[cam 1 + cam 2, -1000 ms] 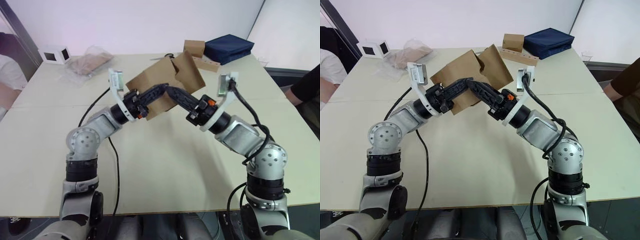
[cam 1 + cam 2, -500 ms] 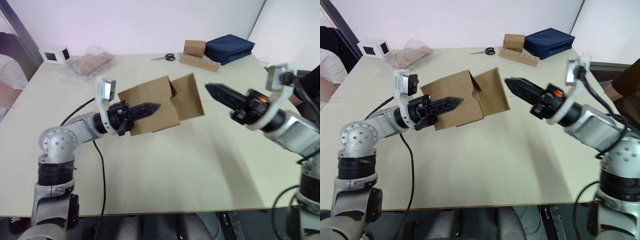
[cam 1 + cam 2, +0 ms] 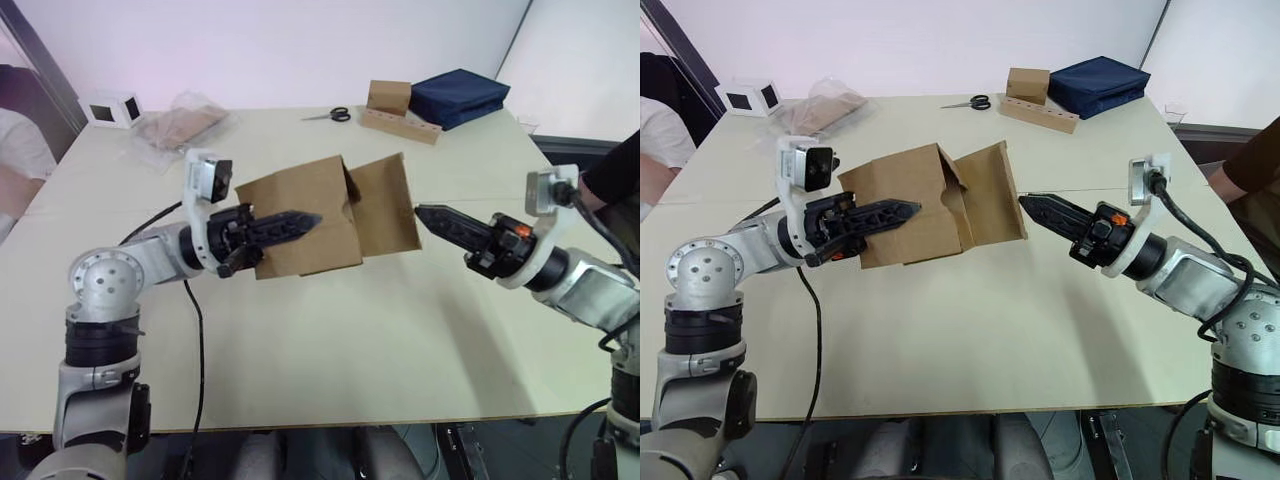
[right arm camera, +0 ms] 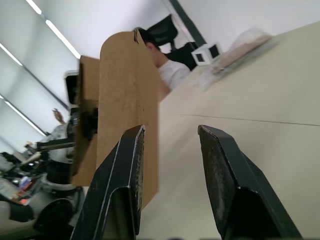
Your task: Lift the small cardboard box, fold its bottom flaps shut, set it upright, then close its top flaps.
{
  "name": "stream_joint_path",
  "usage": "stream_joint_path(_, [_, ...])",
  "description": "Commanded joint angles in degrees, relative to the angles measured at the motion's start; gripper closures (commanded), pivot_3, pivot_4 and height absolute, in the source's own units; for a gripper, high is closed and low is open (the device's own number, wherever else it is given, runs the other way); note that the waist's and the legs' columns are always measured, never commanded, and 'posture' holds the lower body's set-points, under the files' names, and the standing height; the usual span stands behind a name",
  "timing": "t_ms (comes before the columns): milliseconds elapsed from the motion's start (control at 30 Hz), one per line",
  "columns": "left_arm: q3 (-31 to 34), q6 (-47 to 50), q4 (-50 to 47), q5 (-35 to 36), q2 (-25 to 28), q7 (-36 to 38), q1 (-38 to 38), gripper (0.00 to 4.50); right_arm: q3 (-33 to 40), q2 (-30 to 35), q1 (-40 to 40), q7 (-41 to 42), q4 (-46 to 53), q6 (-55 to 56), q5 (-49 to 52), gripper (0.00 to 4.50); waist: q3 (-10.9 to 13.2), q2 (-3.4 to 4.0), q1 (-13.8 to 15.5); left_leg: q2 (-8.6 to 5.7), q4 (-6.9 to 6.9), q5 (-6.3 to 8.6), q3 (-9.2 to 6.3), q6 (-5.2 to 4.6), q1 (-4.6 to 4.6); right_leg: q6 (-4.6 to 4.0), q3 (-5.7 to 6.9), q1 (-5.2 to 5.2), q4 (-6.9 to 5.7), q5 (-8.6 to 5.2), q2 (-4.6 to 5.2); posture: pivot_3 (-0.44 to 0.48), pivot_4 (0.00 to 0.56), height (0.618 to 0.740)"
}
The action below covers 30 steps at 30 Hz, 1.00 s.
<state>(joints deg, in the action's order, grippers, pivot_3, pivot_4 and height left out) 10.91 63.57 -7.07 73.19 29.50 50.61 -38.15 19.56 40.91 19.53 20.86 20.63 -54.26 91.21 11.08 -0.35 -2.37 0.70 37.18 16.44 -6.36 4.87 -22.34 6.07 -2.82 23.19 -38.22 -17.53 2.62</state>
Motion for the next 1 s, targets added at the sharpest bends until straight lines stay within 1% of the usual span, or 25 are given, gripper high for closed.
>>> stream_joint_path(33, [0.9,-0.2,-0.3,1.7,-0.6,-0.6,-1.4,4.50,-0.3,-1.3,0.2,-2.5,4.2,1.8,3.9,2.78,0.0,0.00,0.0,0.00,0.00,0.00,0.00,0.00,0.00,0.00,0.00,0.00,0.00,0.00,0.00,0.000,0.150,0.740])
stream_joint_path(400, [0.9,-0.5,0.1,1.4,-1.9,-1.5,-1.8,4.50,-3.6,-3.7,0.5,-8.2,8.0,5.2,7.0,2.78,0.0,0.00,0.0,0.00,0.00,0.00,0.00,0.00,0.00,0.00,0.00,0.00,0.00,0.00,0.00,0.000,0.150,0.740])
stream_joint_path(733, [1.7,-0.9,0.9,1.8,-3.2,-3.7,-2.3,4.50,-5.6,-4.0,-0.8,-9.5,10.1,6.8,8.2,2.78,0.0,0.00,0.0,0.00,0.00,0.00,-0.01,0.00,0.00,0.00,0.00,0.00,0.00,0.00,0.00,0.000,0.150,0.740])
stream_joint_path(1000, [2.1,-0.7,1.1,2.0,-3.1,-3.9,-2.4,4.50,-5.7,-3.1,-1.9,-9.1,10.3,7.4,8.2,2.78,0.0,0.00,-0.1,0.00,0.01,0.00,-0.01,0.00,0.00,0.00,0.00,0.00,0.00,0.00,0.00,0.000,0.150,0.740])
